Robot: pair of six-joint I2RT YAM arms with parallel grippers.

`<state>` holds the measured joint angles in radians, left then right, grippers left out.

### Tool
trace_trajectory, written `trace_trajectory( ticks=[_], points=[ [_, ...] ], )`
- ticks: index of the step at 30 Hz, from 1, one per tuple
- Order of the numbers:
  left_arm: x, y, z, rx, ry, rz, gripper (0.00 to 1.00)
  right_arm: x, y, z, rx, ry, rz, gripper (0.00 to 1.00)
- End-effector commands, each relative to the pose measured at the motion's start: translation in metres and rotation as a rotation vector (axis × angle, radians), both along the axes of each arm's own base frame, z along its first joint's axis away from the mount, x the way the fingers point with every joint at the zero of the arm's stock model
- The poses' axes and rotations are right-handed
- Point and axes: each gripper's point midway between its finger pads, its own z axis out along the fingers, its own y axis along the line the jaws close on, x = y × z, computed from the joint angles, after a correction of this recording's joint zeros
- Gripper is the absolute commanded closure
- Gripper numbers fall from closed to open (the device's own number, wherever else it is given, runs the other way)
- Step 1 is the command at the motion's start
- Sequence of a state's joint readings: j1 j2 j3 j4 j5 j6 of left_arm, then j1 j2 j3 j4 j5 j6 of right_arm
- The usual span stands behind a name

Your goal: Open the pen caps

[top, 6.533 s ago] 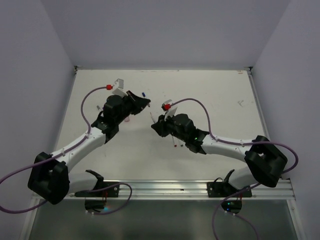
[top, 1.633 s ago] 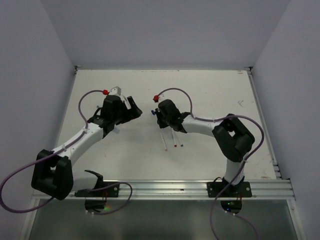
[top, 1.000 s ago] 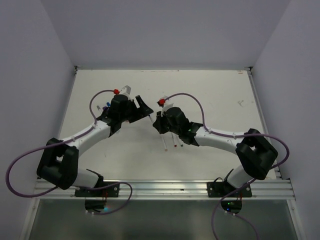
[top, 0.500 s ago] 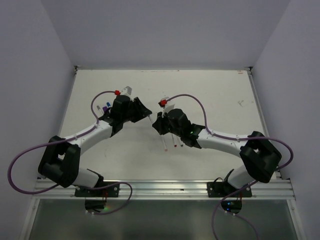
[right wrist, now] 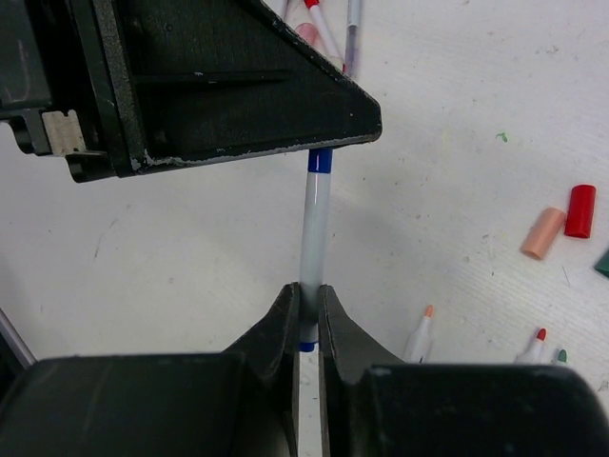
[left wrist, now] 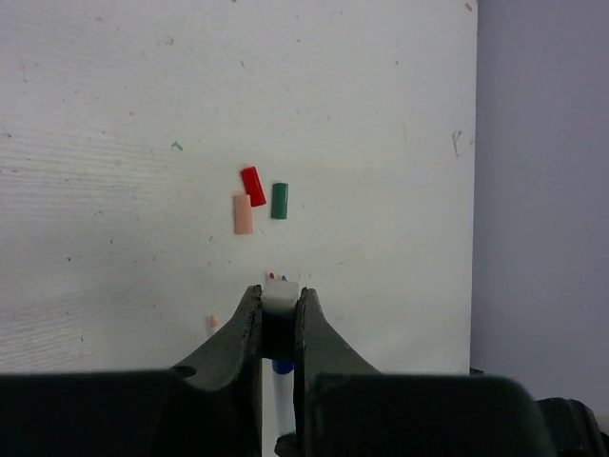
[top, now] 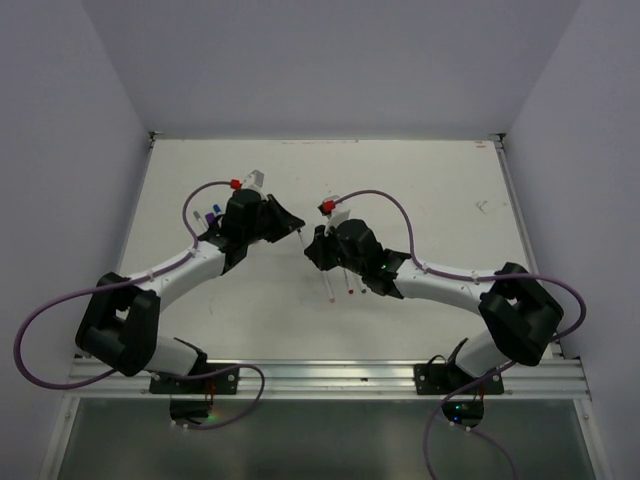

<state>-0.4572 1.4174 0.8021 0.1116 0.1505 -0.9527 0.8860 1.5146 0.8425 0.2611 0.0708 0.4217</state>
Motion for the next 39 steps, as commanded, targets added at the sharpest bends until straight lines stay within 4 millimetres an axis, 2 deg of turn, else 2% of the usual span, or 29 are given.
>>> trace_trajectory(
  ticks=[1,3,6,9,17,20,21,23,24,27,28,31,39],
  points=[
    [0.011,0.0,0.03,-0.022,-0.094,0.006,1.0,0.002,0.005,0.025,0.071,-0.049,0.003,0.89],
    [0.01,0.001,0.033,-0.01,-0.113,-0.001,1.0,0.003,0.008,0.028,0.07,-0.049,0.003,0.77],
    [0.008,0.003,0.037,0.023,-0.143,-0.008,1.0,0.007,0.01,0.026,0.067,-0.04,-0.016,0.67],
    [0.004,0.001,0.041,0.038,-0.174,-0.027,1.0,0.014,0.011,0.026,0.058,-0.046,-0.038,0.61],
    [-0.002,-0.007,0.043,0.042,-0.202,-0.055,1.0,0.028,0.023,0.039,0.063,-0.082,-0.041,0.6],
    [-0.001,-0.007,0.049,0.035,-0.221,-0.05,1.0,0.031,0.026,0.034,0.05,-0.073,-0.039,0.71],
    [0.0,-0.006,0.051,0.034,-0.227,-0.044,1.0,0.03,0.026,0.031,0.045,-0.068,-0.036,0.82],
    [0.003,-0.003,0.058,0.038,-0.248,-0.021,1.0,0.026,0.022,0.026,0.034,-0.057,-0.035,0.96],
    [0.004,-0.001,0.062,0.038,-0.256,-0.008,1.0,0.024,0.02,0.023,0.03,-0.052,-0.035,1.0],
    [0.013,0.005,0.077,0.034,-0.303,0.047,1.0,0.014,0.013,0.011,0.008,-0.026,-0.018,1.0],
    [0.017,0.007,0.084,0.029,-0.323,0.064,1.0,0.009,0.012,0.013,0.017,-0.021,-0.004,1.0],
    [0.032,0.017,0.108,0.012,-0.383,0.145,1.0,-0.009,0.001,-0.01,-0.005,0.031,0.019,1.0],
    [0.064,0.054,0.188,-0.089,-0.593,0.341,1.0,-0.041,-0.01,-0.041,-0.051,0.066,0.076,1.0]
  ],
)
